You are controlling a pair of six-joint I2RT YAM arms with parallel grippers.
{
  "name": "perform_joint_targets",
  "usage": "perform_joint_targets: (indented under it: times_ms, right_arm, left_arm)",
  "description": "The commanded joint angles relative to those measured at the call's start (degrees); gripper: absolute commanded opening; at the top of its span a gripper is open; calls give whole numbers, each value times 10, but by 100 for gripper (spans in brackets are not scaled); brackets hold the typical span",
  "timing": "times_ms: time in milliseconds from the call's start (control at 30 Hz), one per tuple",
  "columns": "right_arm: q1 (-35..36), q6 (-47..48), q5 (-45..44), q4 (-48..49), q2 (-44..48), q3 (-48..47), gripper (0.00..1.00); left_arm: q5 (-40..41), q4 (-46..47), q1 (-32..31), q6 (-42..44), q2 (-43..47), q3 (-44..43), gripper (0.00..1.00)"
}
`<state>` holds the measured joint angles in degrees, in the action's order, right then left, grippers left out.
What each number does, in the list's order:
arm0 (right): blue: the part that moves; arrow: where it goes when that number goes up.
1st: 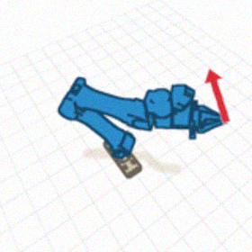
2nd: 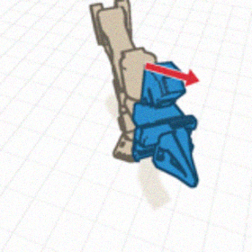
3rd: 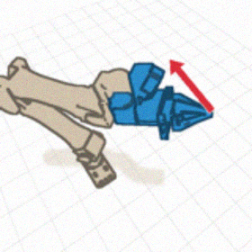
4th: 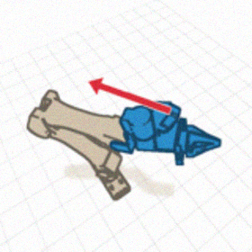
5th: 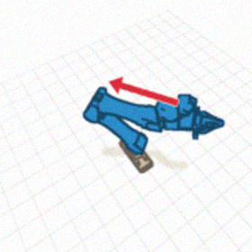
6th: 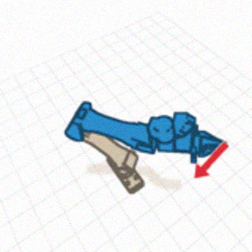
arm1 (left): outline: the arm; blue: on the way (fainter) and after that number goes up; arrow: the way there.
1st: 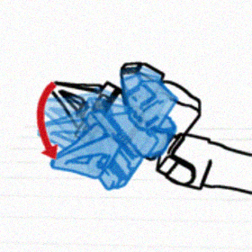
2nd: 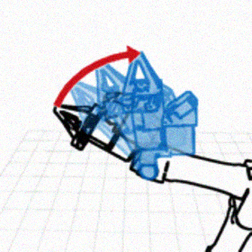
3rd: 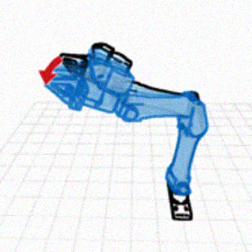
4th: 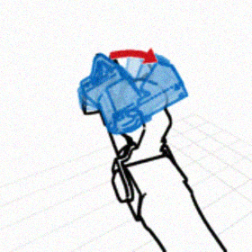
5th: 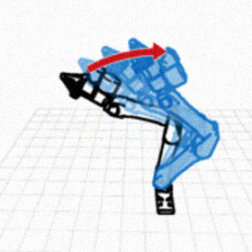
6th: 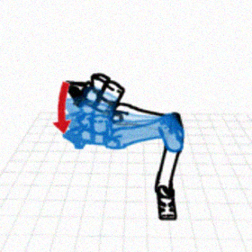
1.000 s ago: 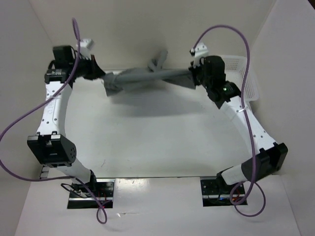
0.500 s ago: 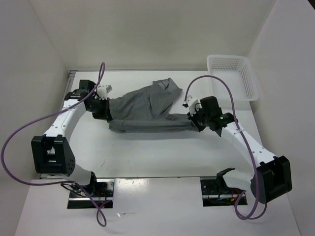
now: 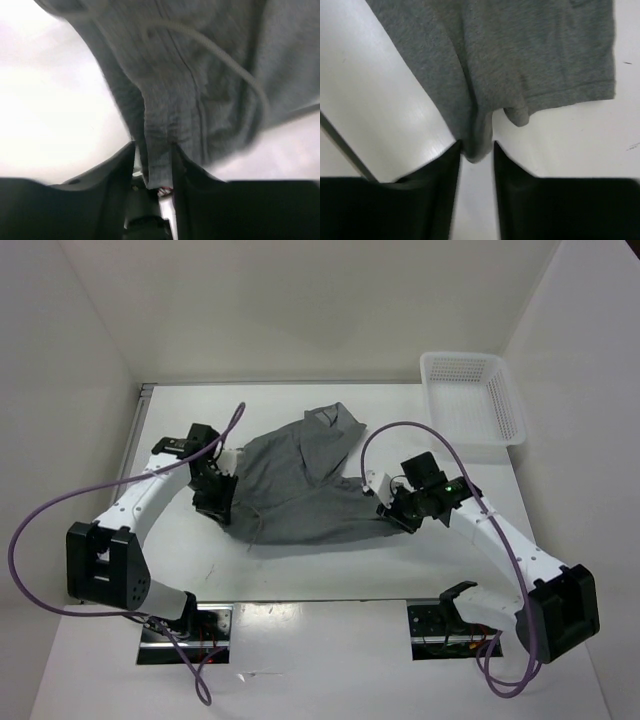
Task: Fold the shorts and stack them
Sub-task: Flatten the shorts out
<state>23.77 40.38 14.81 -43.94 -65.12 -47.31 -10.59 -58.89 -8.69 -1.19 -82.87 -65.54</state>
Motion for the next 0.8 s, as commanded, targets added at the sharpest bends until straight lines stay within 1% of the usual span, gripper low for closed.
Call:
perform_joint_targets:
  times_ms: [0, 33, 100, 133, 167, 233, 267, 300, 333, 367, 433, 467, 533, 567, 600, 667, 733, 767]
  right_arm:
    - [26, 58, 7, -59, 8, -15, 43]
    - [36, 65, 12, -65, 8, -21, 54]
    - [42, 66, 12, -65, 3, -38, 66]
    - [42, 66, 12, -65, -3, -45, 75]
    - [42, 59, 12, -65, -3, -59, 77]
    - [42, 32, 12, -34, -3, -72, 77]
    - [42, -5, 12, -22, -3, -77, 77]
    - [42, -29, 12, -7, -3, -85, 77]
    - [42, -54, 12, 20, -8, -85, 75]
    - [42, -104, 4, 34, -15, -85, 75]
    - [42, -160, -14, 95, -22, -78, 75]
    - [42, -212, -45, 117, -31, -78, 75]
    - [42, -243, -78, 171, -52, -78, 75]
    - [42, -262, -101, 185, -61, -86, 75]
    - [42, -262, -108, 196, -73, -94, 75]
    - [42, -268, -114, 220, -112, -129, 75]
    - [42, -292, -136, 234, -162, -180, 75]
    - [42, -297, -141, 245, -181, -198, 74]
  left_arm:
    - [27, -71, -32, 12, 34, 21, 47]
    - [11, -92, -39, 12, 34, 26, 53]
    - [11, -111, -50, 12, 39, 26, 62]
    - [11, -117, -50, 12, 46, 26, 66]
    - [11, -123, -50, 12, 55, 19, 70]
    - [19, -118, -50, 12, 65, 12, 73]
    - [19, -112, -50, 12, 72, 6, 75]
    - [19, -104, -50, 12, 72, 6, 75]
    - [19, -81, -50, 12, 72, 6, 77]
    - [24, -67, -50, 12, 66, 6, 77]
    - [40, -13, -36, 12, 56, 6, 77]
    - [62, 4, -28, 12, 42, 6, 79]
    - [88, 61, -12, 12, 23, -12, 80]
    - [109, 82, -3, 12, 18, -21, 81]
    - [115, 123, 5, 12, 12, -32, 81]
    - [115, 157, 26, 12, -7, -67, 84]
    - [115, 192, 32, 12, -41, -92, 84]
    - [115, 205, 39, 12, -54, -118, 84]
